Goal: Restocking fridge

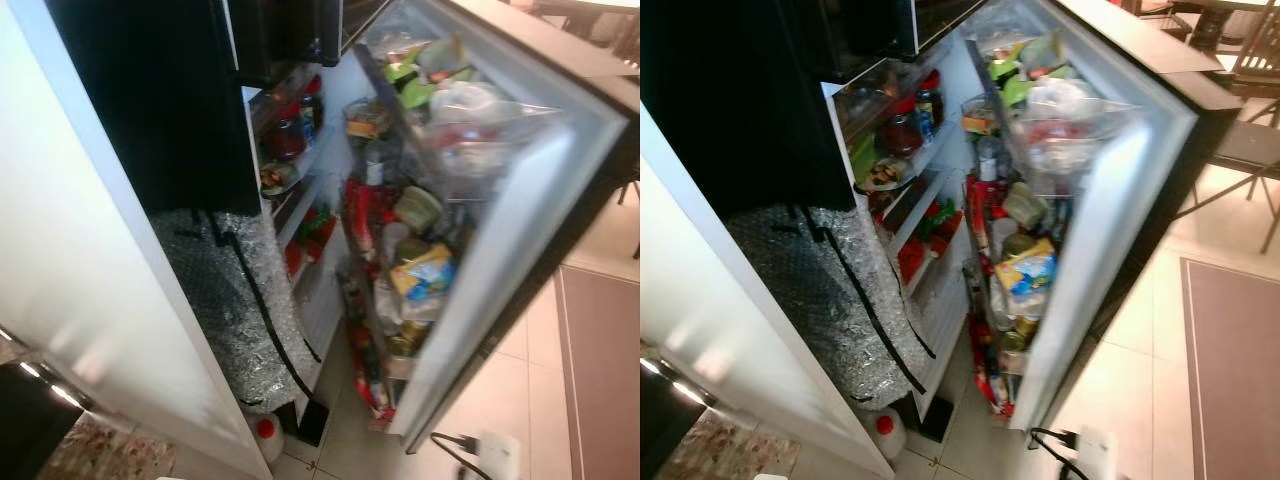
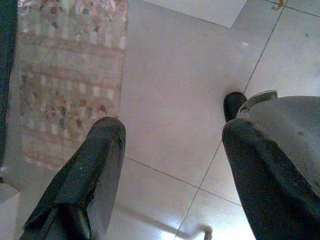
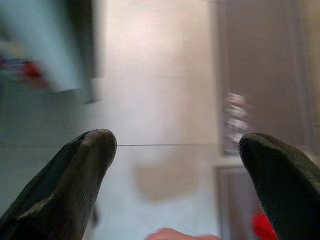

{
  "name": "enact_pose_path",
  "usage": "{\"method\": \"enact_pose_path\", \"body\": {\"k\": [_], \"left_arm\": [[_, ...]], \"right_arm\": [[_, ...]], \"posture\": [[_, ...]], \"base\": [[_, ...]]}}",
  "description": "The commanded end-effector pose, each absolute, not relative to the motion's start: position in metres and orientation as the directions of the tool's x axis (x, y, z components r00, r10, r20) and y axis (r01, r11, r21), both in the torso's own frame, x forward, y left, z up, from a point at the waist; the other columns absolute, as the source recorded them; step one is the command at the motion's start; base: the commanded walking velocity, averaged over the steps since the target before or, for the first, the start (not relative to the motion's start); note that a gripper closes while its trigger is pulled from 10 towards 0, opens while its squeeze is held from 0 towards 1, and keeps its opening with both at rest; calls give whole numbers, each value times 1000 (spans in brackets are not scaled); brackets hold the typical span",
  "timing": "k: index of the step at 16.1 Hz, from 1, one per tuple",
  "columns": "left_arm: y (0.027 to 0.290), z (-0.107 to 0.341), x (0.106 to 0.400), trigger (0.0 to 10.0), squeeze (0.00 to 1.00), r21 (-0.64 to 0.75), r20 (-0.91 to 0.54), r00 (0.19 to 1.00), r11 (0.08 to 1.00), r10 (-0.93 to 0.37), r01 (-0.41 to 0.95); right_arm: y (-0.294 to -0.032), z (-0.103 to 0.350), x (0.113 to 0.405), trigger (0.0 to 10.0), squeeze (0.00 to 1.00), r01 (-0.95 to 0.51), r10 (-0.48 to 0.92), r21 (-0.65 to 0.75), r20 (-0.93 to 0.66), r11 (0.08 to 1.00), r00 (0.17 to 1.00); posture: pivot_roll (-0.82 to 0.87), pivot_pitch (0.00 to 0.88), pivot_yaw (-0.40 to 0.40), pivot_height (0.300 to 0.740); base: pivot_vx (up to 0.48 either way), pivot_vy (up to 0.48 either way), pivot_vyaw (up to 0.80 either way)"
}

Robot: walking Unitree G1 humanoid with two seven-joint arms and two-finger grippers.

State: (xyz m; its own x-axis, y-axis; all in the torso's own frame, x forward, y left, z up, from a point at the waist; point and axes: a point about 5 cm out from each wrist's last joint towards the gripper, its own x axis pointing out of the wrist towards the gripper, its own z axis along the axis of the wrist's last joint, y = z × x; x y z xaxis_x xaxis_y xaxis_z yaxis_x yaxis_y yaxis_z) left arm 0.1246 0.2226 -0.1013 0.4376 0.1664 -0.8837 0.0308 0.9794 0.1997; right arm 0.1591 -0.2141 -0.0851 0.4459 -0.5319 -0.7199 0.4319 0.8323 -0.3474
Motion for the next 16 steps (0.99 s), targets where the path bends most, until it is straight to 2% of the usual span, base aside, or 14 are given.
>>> {"method": "enact_pose_path", "body": {"k": [1, 2, 3, 4, 5, 6, 8, 11, 13, 16], "left_arm": [[224, -102, 122, 10000, 0, 206, -889, 425, 978, 170, 40], [224, -102, 122, 10000, 0, 206, -889, 425, 978, 170, 40], [224, -102, 122, 10000, 0, 206, -889, 426, 978, 170, 40], [225, -102, 122, 10000, 0, 208, -888, 428, 977, 171, 40], [225, -102, 123, 10000, 0, 209, -887, 428, 977, 172, 41], [225, -102, 123, 10000, 0, 210, -887, 428, 977, 173, 42], [225, -101, 123, 10000, 0, 213, -886, 429, 976, 173, 46], [225, -101, 124, 10000, 0, 214, -884, 433, 976, 174, 45], [225, -101, 124, 10000, 0, 214, -884, 434, 976, 174, 45], [225, -101, 124, 10000, 0, 216, -885, 433, 975, 174, 50]], "right_arm": [[-215, -82, 161, 10000, 0, 460, -587, -392, -682, 797, 435], [-215, -82, 161, 10000, 0, 461, -595, -400, -676, 792, 435], [-234, -85, 136, 10000, 0, 503, -642, -429, -656, 750, 398], [-268, -83, 100, 10000, 0, 568, -735, -494, -585, 658, 343], [-273, -80, 99, 10000, 0, 586, -760, -508, -554, 632, 340], [-279, -75, 101, 10000, 0, 613, -793, -519, -506, 595, 340], [-288, -66, 115, 10000, 0, 670, -797, -457, -474, 585, 373], [-309, -37, 149, 10000, 0, 731, -842, -419, -308, 539, 443], [-312, -25, 163, 10000, 0, 742, -836, -385, -247, 549, 491], [-316, -11, 175, 10000, 0, 772, -841, -337, -172, 539, 513]], "posture": [[-37, 0, 46, 740], [-37, 0, 46, 740], [-33, 0, 46, 740], [-35, 0, 48, 740], [-34, 0, 49, 740], [-35, 0, 50, 740], [-41, 0, 53, 740], [-37, 0, 49, 740], [-39, 0, 48, 740], [-42, 0, 50, 740]], "base": [[0, 0, 0], [0, 0, 0], [0, 0, 0], [0, 0, 0], [0, 0, 0], [0, 0, 0], [0, 0, 0], [0, 0, 0], [0, 0, 0], [0, 0, 0]]}}
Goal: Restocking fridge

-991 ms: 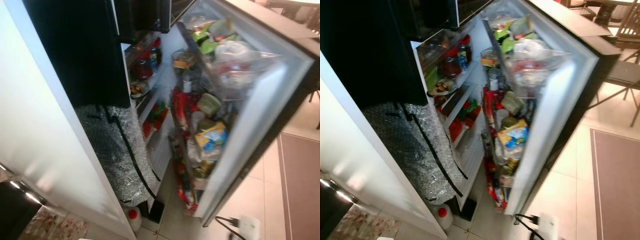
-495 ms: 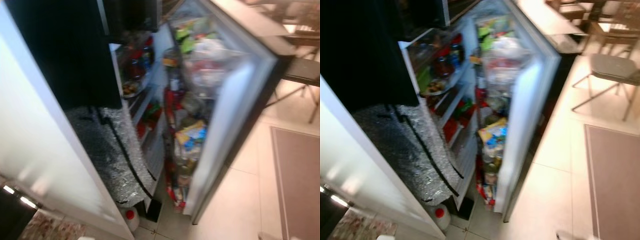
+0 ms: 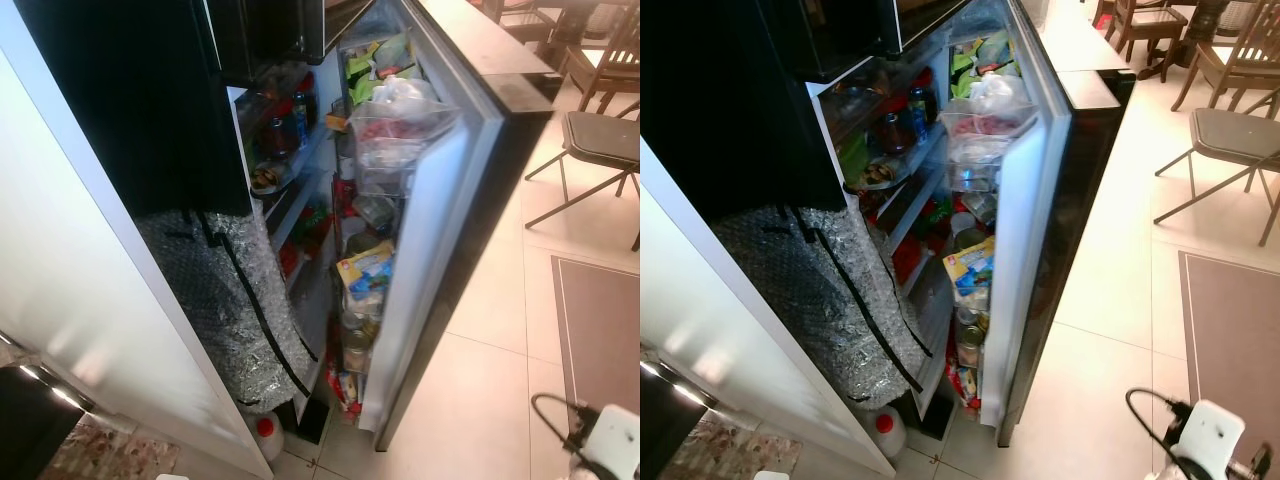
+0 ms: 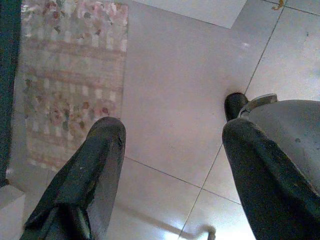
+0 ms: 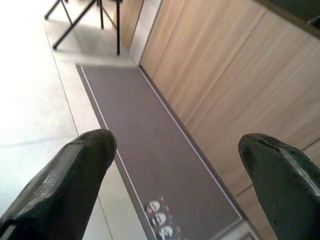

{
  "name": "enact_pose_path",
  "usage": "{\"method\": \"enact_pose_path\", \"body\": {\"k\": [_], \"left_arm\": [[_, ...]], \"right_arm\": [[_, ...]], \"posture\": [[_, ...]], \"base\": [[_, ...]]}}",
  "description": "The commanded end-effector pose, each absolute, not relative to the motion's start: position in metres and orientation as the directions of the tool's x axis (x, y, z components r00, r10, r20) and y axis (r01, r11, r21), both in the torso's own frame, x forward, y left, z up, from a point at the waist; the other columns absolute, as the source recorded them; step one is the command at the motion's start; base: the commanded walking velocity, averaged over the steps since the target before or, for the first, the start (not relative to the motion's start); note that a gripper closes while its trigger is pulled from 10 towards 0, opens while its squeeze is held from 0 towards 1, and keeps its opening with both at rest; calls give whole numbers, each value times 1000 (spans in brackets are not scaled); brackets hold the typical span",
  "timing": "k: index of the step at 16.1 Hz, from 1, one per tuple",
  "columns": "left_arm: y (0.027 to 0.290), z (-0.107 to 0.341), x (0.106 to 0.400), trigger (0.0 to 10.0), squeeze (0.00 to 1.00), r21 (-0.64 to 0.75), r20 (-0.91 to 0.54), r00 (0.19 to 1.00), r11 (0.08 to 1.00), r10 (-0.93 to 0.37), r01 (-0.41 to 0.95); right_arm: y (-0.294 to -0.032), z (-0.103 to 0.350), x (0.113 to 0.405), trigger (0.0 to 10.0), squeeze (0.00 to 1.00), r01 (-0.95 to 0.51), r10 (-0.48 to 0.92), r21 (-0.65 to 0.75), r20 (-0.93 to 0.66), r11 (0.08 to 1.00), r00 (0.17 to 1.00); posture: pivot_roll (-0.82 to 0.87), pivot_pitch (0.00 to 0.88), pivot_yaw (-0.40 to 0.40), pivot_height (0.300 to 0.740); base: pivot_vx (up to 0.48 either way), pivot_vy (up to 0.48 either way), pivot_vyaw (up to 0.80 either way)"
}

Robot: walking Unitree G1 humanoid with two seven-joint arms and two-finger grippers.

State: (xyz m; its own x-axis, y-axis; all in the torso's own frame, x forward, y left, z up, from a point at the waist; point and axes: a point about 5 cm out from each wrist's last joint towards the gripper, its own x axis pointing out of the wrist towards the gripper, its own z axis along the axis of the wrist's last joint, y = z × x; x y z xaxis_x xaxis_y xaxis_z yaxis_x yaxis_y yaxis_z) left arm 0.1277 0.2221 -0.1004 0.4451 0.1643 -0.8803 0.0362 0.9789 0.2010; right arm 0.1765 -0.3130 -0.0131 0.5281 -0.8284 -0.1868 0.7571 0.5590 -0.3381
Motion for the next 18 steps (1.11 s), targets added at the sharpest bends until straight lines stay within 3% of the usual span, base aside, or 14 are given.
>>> {"method": "enact_pose_path", "body": {"k": [1, 5, 7, 14, 18], "left_arm": [[225, -101, 124, 10000, 0, 218, -885, 431, 974, 174, 55], [225, -101, 123, 10000, 0, 217, -885, 433, 974, 171, 60], [225, -93, 146, 10000, 0, 214, -854, 497, 975, 157, 60], [232, -97, 131, 10000, 0, 226, -877, 447, 972, 176, 60], [232, -97, 131, 10000, 0, 226, -877, 447, 972, 176, 60]], "right_arm": [[-313, -8, 183, 10000, 0, 756, -809, -291, -180, 587, 559], [-295, -7, 204, 10000, 0, 623, -666, -238, -204, 745, 718], [-279, -9, 213, 10000, 0, 505, -548, -221, -231, 834, 804], [-254, -14, 222, 10000, 0, 295, -333, -172, -276, 940, 901], [-254, -14, 222, 10000, 0, 295, -333, -172, -276, 940, 901]], "posture": [[-46, 0, 52, 740], [-46, 0, 49, 740], [-48, 0, 48, 740], [-48, 0, 48, 740], [-48, 0, 48, 740]], "base": [[0, 0, 0], [0, 0, 0], [0, 0, 0], [0, 0, 0], [0, 0, 0]]}}
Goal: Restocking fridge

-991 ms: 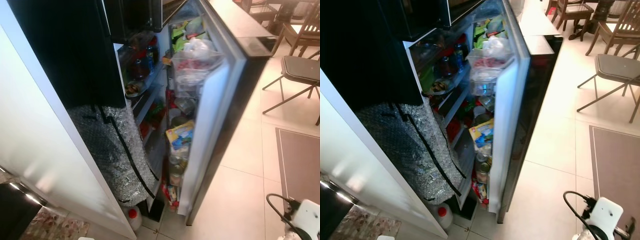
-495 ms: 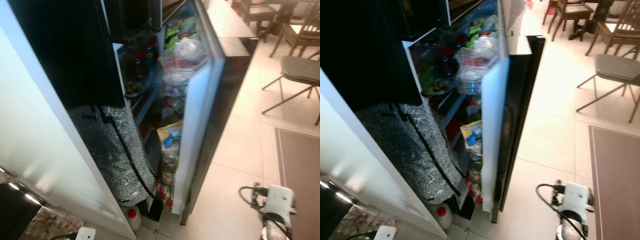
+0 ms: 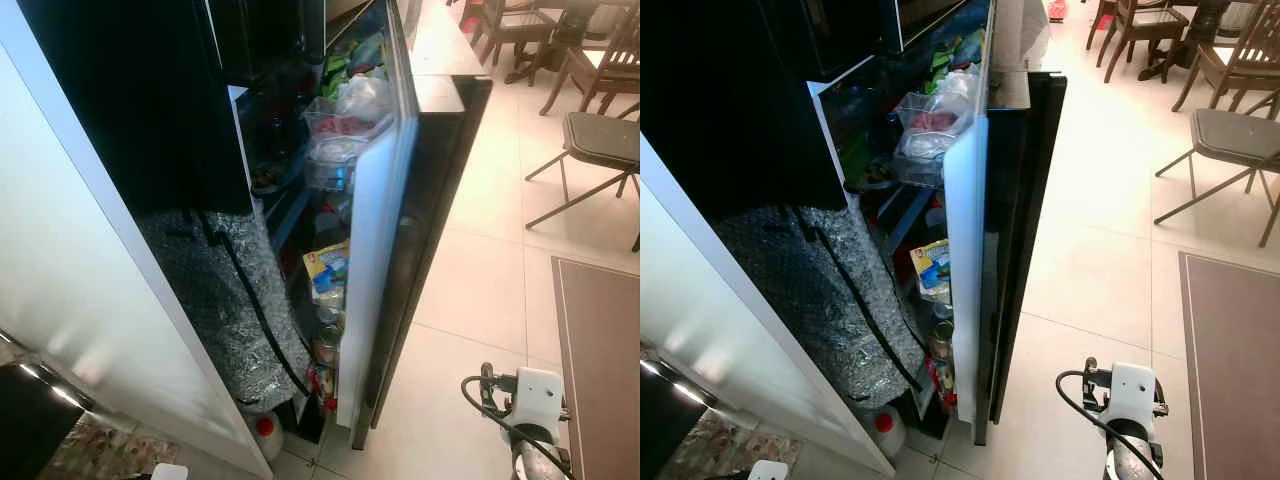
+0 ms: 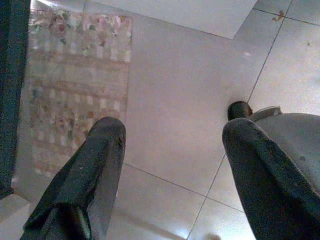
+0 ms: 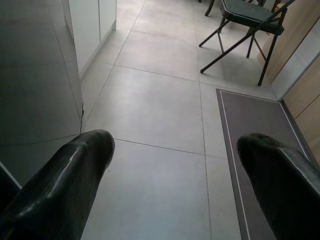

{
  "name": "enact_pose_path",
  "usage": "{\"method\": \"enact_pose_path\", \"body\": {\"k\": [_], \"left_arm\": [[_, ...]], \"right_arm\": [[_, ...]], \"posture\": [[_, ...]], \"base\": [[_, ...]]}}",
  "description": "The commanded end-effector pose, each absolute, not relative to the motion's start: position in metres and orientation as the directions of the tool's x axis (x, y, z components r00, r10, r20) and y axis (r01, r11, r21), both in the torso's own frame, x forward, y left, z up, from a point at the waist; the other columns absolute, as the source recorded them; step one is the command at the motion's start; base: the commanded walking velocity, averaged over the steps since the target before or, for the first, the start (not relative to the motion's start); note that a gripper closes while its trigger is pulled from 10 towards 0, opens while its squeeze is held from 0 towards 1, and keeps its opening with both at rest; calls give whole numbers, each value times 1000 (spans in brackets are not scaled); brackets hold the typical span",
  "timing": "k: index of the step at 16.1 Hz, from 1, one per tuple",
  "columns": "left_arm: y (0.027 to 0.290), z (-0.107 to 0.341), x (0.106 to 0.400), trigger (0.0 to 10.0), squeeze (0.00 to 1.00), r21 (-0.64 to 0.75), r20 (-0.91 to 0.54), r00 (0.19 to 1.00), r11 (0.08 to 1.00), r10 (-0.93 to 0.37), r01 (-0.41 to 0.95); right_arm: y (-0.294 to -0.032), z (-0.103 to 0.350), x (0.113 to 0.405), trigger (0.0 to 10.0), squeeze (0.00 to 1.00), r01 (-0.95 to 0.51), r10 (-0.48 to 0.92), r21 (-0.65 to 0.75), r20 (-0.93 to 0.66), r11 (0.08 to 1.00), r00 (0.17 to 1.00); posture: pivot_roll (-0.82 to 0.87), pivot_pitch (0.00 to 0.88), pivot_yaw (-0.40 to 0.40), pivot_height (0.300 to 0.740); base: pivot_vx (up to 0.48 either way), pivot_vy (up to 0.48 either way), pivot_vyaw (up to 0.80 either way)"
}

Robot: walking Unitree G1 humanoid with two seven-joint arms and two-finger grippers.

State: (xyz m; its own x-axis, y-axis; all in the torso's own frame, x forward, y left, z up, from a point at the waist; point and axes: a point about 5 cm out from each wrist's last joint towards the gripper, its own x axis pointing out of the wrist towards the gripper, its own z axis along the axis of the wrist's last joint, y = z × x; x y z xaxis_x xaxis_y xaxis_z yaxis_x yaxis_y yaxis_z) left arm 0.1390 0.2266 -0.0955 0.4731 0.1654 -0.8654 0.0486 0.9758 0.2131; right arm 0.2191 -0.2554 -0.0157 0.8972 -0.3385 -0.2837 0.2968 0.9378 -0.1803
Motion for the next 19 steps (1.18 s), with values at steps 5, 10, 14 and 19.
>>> {"method": "enact_pose_path", "body": {"k": [5, 10, 14, 19], "left_arm": [[232, -97, 131, 10000, 0, 226, -877, 447, 972, 176, 60], [232, -97, 131, 10000, 0, 226, -877, 447, 972, 176, 60], [227, -94, 143, 10000, 0, 221, -860, 480, 974, 174, 42], [227, -93, 144, 10000, 0, 221, -856, 486, 974, 175, 39]], "right_arm": [[-254, -14, 222, 10000, 0, 295, -333, -172, -276, 940, 901], [-254, -14, 222, 10000, 0, 295, -333, -172, -276, 940, 901], [-243, -23, 236, 10000, 0, 212, -247, -129, -444, 969, 861], [-239, -18, 250, 10000, 0, 108, -131, -75, -494, 991, 859]], "posture": [[-48, 0, 48, 740], [-48, 0, 48, 740], [-39, 0, 43, 740], [-38, 0, 43, 740]], "base": [[0, 0, 0], [0, 0, 0], [0, 0, 0], [0, 0, 0]]}}
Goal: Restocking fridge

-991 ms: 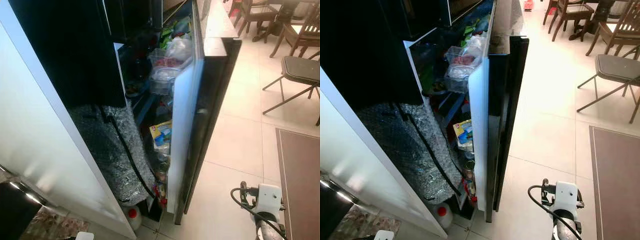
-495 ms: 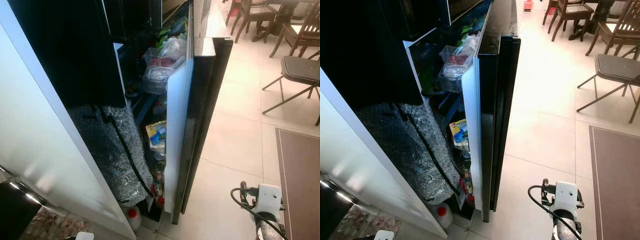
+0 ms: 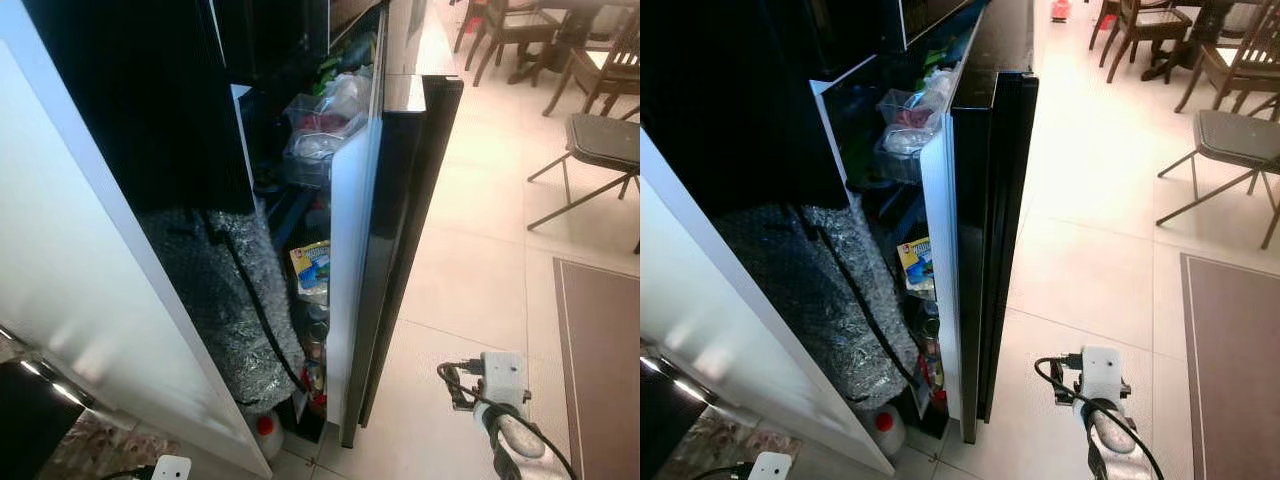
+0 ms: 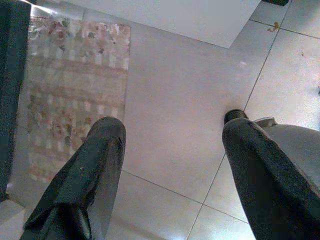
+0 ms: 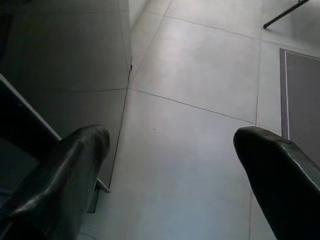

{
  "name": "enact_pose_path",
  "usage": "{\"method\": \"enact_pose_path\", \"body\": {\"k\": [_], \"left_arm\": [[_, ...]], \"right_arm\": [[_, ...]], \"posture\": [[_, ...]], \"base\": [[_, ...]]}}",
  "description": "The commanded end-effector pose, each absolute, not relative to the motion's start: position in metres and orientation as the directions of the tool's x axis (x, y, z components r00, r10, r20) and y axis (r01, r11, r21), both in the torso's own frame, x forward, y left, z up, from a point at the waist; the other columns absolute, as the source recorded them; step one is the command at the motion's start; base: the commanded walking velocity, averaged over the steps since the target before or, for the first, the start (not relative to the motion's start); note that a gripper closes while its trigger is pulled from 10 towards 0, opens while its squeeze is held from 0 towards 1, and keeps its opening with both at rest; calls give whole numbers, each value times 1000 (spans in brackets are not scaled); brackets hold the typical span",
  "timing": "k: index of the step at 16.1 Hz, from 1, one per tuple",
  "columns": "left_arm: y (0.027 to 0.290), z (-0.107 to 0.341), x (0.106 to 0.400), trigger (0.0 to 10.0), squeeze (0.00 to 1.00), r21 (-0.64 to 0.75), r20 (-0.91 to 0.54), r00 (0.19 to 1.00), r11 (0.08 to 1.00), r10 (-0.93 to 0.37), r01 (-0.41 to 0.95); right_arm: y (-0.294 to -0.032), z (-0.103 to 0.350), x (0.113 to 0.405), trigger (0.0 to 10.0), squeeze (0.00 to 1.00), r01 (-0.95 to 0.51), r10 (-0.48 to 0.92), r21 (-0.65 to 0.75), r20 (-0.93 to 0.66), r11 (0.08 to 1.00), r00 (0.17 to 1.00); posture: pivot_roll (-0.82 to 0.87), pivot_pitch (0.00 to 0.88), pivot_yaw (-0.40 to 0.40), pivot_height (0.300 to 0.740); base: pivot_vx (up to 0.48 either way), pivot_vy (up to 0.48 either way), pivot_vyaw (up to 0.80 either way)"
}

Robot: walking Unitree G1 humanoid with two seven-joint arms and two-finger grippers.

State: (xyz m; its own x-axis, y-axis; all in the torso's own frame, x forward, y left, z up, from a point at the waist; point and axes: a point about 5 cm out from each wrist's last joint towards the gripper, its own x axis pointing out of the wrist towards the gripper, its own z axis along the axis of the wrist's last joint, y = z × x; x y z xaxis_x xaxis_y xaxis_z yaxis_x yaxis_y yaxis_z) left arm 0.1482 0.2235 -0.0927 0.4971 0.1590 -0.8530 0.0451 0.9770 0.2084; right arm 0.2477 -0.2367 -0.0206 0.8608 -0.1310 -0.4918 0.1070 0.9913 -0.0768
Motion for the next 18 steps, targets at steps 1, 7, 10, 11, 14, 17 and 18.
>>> {"method": "enact_pose_path", "body": {"k": [1, 7, 10, 11, 14, 17, 18], "left_arm": [[227, -93, 144, 10000, 0, 221, -856, 486, 974, 175, 39], [226, -93, 147, 10000, 0, 223, -853, 492, 974, 175, 39], [226, -92, 148, 10000, 0, 222, -852, 494, 974, 173, 41], [225, -92, 148, 10000, 0, 221, -852, 495, 974, 172, 42], [226, -93, 145, 10000, 0, 218, -856, 486, 975, 176, 31], [228, -94, 143, 10000, 0, 219, -858, 482, 975, 179, 28], [229, -94, 143, 10000, 0, 221, -858, 481, 975, 181, 27]], "right_arm": [[-240, -14, 254, 10000, 0, 117, -129, -56, -473, 992, 872], [-230, 11, 280, 10000, 0, 9, 0, 21, -374, 1000, 927], [-233, 26, 291, 10000, 0, 20, -11, 27, -306, 999, 952], [-229, 32, 296, 10000, 0, -14, 23, 36, -283, 999, 959], [-217, 39, 302, 10000, 0, -106, 115, 49, -251, 993, 961], [-211, 43, 307, 10000, 0, -139, 147, 49, -242, 989, 959], [-208, 46, 309, 10000, 0, -163, 171, 50, -233, 985, 957]], "posture": [[-38, 0, 44, 740], [-37, 0, 44, 740], [-40, 0, 48, 740], [-39, 0, 48, 740], [-37, 0, 47, 740], [-34, 0, 46, 740], [-34, 0, 46, 740]], "base": [[0, 0, 0], [0, 0, 0], [0, 0, 0], [0, 0, 0], [0, 0, 0], [0, 0, 0], [0, 0, 0]]}}
